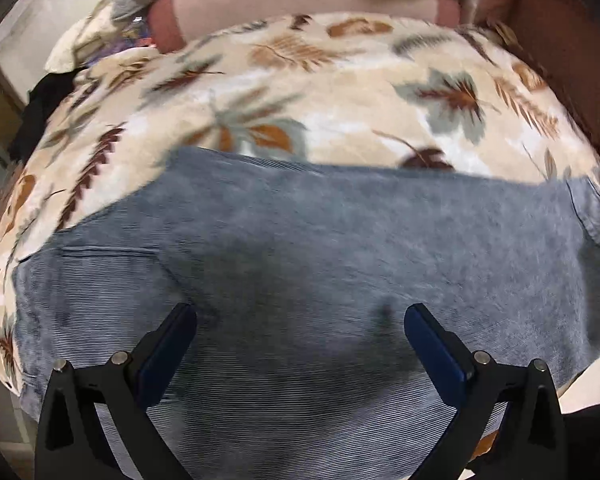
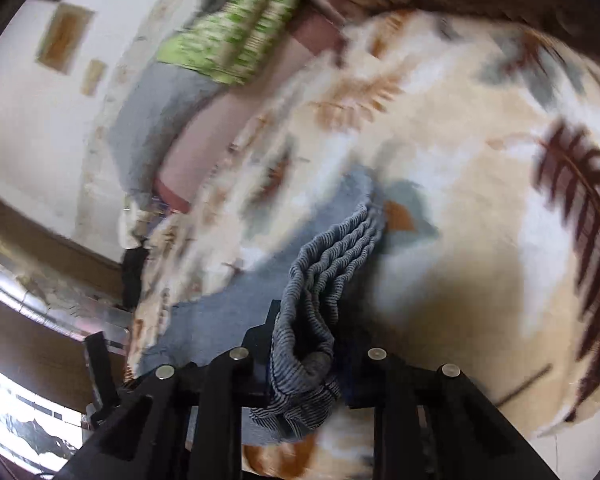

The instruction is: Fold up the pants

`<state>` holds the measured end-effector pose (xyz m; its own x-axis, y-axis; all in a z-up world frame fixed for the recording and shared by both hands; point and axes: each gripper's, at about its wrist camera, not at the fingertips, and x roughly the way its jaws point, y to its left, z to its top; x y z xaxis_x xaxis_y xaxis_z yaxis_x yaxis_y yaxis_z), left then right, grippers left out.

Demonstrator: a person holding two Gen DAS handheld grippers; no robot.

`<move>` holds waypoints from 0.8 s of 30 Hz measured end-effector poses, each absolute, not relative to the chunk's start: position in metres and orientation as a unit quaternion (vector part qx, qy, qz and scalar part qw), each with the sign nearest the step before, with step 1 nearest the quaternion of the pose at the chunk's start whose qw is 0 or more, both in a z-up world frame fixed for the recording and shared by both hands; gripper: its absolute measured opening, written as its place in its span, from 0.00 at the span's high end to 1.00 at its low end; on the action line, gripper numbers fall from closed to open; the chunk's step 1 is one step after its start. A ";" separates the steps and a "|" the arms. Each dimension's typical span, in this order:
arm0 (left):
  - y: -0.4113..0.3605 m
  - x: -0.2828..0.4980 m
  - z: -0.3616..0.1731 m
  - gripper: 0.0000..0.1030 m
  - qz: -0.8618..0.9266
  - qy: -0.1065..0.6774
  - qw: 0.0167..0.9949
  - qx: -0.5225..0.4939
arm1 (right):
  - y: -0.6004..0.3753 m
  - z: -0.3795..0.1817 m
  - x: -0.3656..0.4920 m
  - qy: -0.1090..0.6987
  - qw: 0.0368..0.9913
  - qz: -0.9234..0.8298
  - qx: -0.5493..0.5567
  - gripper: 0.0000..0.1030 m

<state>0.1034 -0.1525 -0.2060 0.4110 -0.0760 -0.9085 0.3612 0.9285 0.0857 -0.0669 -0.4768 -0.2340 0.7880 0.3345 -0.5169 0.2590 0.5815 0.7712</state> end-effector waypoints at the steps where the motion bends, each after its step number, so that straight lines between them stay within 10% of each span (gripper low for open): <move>1: -0.145 0.106 -0.203 0.00 -0.128 0.528 0.830 0.125 | -0.468 -0.223 -0.064 0.313 0.839 0.035 0.444 0.76; 17: -0.026 0.121 -0.183 0.00 -0.066 0.524 0.849 0.008 | -0.278 -0.214 0.029 0.421 0.834 0.203 0.292 0.73; 24: -0.001 0.122 -0.186 0.00 -0.053 0.524 0.850 -0.010 | -0.254 -0.213 0.031 0.423 0.824 0.252 0.281 0.35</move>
